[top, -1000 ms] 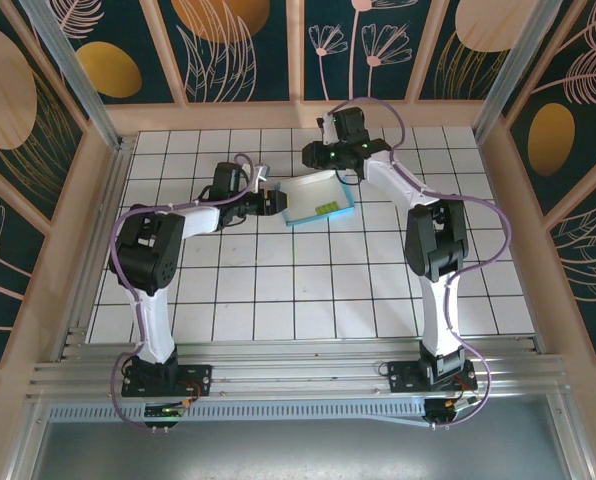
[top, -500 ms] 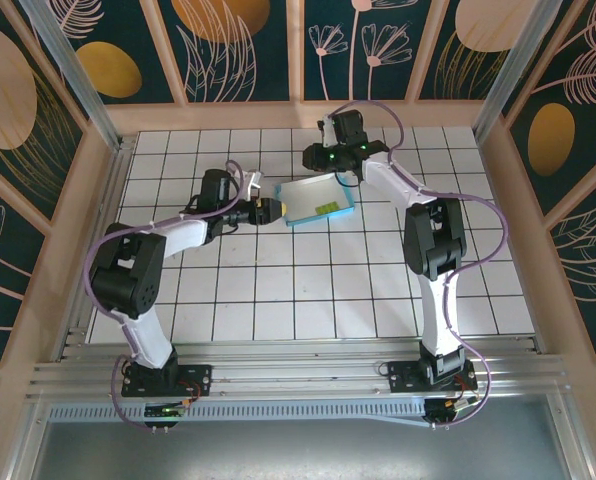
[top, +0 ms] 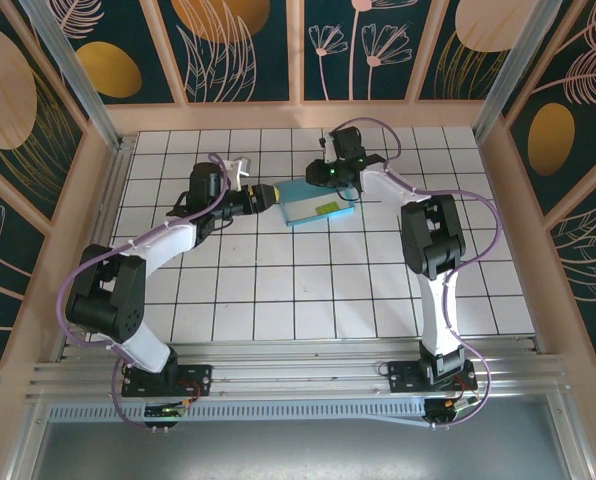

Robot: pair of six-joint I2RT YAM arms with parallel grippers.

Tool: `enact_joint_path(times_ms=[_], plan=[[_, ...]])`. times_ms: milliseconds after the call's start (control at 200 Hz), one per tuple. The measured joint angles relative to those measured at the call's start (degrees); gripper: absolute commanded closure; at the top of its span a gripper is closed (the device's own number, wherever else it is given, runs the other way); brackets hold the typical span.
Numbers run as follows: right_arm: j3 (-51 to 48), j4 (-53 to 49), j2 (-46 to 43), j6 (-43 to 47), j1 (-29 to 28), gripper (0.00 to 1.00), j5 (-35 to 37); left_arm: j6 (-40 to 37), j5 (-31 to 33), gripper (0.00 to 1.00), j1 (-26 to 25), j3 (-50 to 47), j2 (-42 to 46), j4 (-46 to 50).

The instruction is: Fold the paper box

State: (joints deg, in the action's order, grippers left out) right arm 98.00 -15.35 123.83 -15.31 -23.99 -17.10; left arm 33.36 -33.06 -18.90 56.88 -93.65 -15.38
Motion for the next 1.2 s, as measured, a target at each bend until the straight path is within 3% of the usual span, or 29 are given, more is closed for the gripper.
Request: enact_joint_path(times_ms=[395,631,736,891,1031,1196], plan=[[-7.4,6.1,0.0,1.3,0.0,0.65,3.1,8.6,5.1,0.58,0.0,6.4,-10.0,2.4],[-7.0,5.8,-3.1,-1.7,1.4,0.58,-2.6,11.3,5.1,0.58,-0.5,10.4,-14.1,4.4],[-7.0,5.8,-6.5,-2.2,4.6,0.58,-2.9,12.5,5.2,0.63,-1.2,12.9,-15.5,5.2],[-1.4,1.1,-5.4,-0.8,11.3,0.52,-4.5,13.5,6.6,0.67,-2.8,17.2,-18.7,7.5],[4.0,-4.9,-0.7,2.1,14.2,0.47,-9.2,13.7,7.7,0.64,-3.6,19.6,-21.4,10.1],[5.3,-10.8,4.0,4.9,13.4,0.56,-13.2,15.4,8.4,0.61,-3.7,19.5,-21.7,12.0]])
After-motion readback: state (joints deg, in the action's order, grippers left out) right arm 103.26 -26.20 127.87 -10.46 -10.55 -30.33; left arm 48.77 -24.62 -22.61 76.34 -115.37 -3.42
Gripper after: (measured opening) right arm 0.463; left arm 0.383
